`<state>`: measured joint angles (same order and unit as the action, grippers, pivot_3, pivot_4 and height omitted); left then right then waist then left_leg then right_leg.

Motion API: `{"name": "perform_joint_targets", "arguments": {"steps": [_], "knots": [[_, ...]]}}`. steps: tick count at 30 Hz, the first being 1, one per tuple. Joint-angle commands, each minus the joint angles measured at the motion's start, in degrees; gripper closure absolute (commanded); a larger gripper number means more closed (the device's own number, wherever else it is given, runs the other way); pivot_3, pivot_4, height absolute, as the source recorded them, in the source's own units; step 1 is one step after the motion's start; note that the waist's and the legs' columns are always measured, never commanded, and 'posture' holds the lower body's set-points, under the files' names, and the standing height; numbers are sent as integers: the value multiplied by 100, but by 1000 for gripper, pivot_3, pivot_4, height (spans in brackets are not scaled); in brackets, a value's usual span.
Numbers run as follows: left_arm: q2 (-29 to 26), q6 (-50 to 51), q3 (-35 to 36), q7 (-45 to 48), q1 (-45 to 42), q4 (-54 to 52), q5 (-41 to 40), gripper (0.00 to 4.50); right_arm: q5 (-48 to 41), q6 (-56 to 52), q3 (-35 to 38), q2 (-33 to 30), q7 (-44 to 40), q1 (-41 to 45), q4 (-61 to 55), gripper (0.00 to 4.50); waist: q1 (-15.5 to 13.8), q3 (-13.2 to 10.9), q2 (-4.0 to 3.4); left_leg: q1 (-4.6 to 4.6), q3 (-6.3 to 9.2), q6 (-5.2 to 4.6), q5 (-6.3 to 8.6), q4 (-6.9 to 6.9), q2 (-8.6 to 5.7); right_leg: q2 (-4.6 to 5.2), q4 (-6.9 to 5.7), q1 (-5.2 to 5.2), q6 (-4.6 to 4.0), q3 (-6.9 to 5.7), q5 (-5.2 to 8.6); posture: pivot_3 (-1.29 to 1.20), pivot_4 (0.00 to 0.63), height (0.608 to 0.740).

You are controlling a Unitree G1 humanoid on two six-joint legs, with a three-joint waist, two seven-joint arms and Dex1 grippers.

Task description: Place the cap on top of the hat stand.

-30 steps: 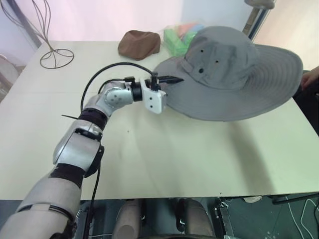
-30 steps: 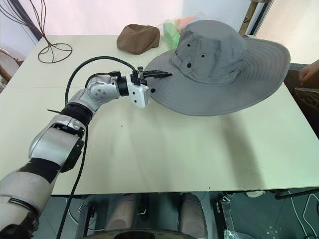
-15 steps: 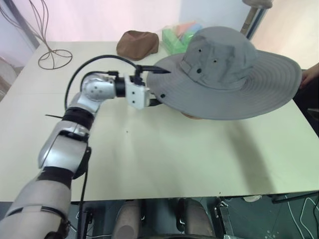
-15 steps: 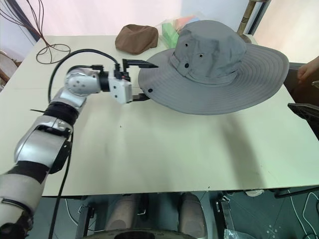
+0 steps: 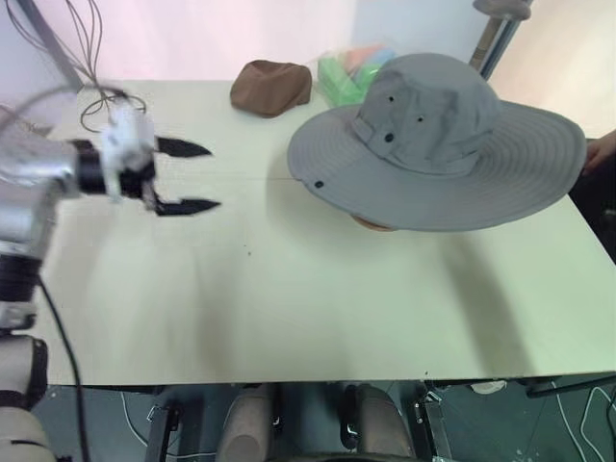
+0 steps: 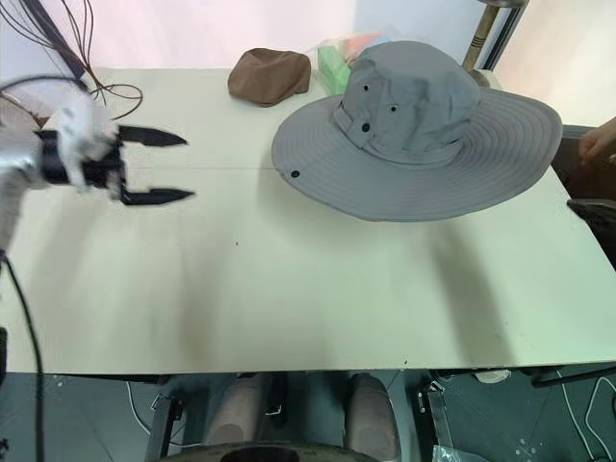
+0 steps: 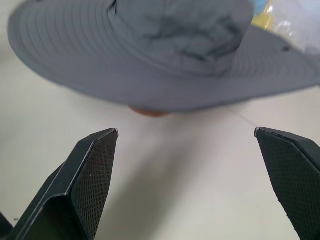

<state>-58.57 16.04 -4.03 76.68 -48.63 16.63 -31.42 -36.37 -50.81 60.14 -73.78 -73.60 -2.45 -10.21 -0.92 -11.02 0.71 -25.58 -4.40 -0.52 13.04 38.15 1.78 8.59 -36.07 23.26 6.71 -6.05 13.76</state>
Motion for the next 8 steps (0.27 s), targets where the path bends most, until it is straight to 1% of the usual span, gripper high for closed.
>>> {"name": "perform_joint_targets", "arguments": {"steps": [1, 3, 5, 8], "knots": [[-146, 1230, 423, 427, -900, 349, -478, 29, -124, 25, -72, -260, -83, 321, 357, 0, 9, 0, 0, 1, 0, 0, 0, 1, -1, 0, 0, -2, 1, 0, 1, 0, 150, 740], [-141, 1605, 436, 566, -1571, 832, -366, 29, -162, 34, -207, -365, -97, 530, 591, 0, 24, 0, 1, 1, -5, 0, 0, 0, -2, 0, -1, -1, 2, 0, 0, 0, 150, 740], [-118, 1711, 390, 771, -2084, 1232, -184, 29, -184, 39, -340, -443, -106, 731, 784, 0, 35, 0, -1, 1, -18, 0, 0, -1, -12, -3, -5, 3, 3, 0, 0, 0, 150, 740], [-70, 1509, 244, 1054, -2453, 1575, 181, 29, -147, 89, -517, -479, -125, 922, 959, 0, 53, 2, -4, 5, -25, 0, 0, -6, -13, -2, -10, 7, 3, 0, 0, 0, 150, 740]]}}
